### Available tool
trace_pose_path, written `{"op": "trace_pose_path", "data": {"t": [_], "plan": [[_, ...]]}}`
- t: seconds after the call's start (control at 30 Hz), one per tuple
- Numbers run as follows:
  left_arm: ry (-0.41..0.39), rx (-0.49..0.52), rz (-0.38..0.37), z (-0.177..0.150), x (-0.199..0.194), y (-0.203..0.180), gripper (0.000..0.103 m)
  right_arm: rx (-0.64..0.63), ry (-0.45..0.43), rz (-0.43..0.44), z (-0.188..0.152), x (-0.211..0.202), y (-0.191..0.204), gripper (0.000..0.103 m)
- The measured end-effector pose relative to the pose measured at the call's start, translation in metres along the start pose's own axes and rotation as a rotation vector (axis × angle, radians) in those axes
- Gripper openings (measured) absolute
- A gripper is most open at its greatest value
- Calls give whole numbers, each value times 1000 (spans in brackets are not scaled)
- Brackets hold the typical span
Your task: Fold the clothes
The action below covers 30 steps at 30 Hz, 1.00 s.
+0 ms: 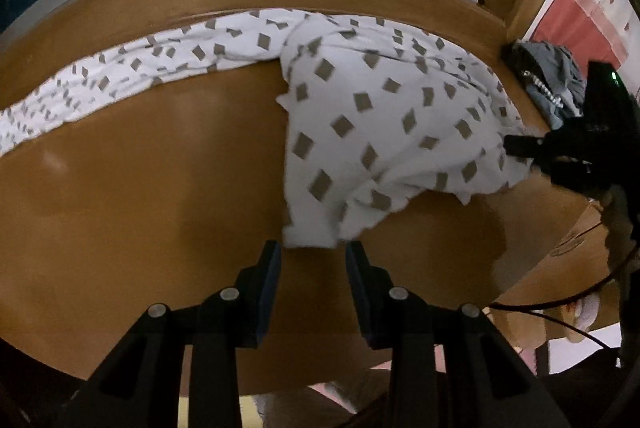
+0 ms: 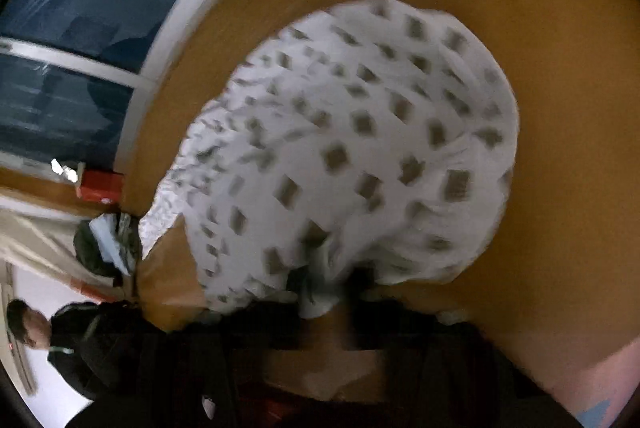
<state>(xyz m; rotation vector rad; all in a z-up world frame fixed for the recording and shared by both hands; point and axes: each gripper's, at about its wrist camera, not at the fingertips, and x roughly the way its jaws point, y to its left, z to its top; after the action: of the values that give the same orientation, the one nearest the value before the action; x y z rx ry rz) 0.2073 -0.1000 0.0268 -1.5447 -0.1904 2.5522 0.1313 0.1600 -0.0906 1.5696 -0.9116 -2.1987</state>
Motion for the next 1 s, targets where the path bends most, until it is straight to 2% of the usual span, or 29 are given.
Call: {"op": "trace_pose_path", "data": {"t": [0.03,0.1,0.23,0.43,0.5,0.67,0.87,0.93,1.0], "plan": [[-13,-65,-8,0,3,-2,31,-55,-32,8,3,-8,13,4],[-16,-102,-84,-2,6,-6,31,-173,-100,24,7,-26,45,4],[-29,-110,-186,1,11,-23,31,-286,-159,74,19,-46,93,4],[-61,-69,-204,30,31,-60,44,-394,-203,83,31,-62,138,4],[-63,-78,-201,46,41,-71,53,-416,-208,73,30,-65,146,4],[-36,-136,-159,72,68,-86,53,-440,-208,53,25,-69,146,4],[-62,-18,-80,78,83,-107,58,-406,-197,64,32,-85,133,4],[-70,16,-104,75,83,-109,62,-386,-176,73,39,-88,129,4],[-65,49,-176,70,81,-105,63,-377,-154,68,47,-90,127,4]]}}
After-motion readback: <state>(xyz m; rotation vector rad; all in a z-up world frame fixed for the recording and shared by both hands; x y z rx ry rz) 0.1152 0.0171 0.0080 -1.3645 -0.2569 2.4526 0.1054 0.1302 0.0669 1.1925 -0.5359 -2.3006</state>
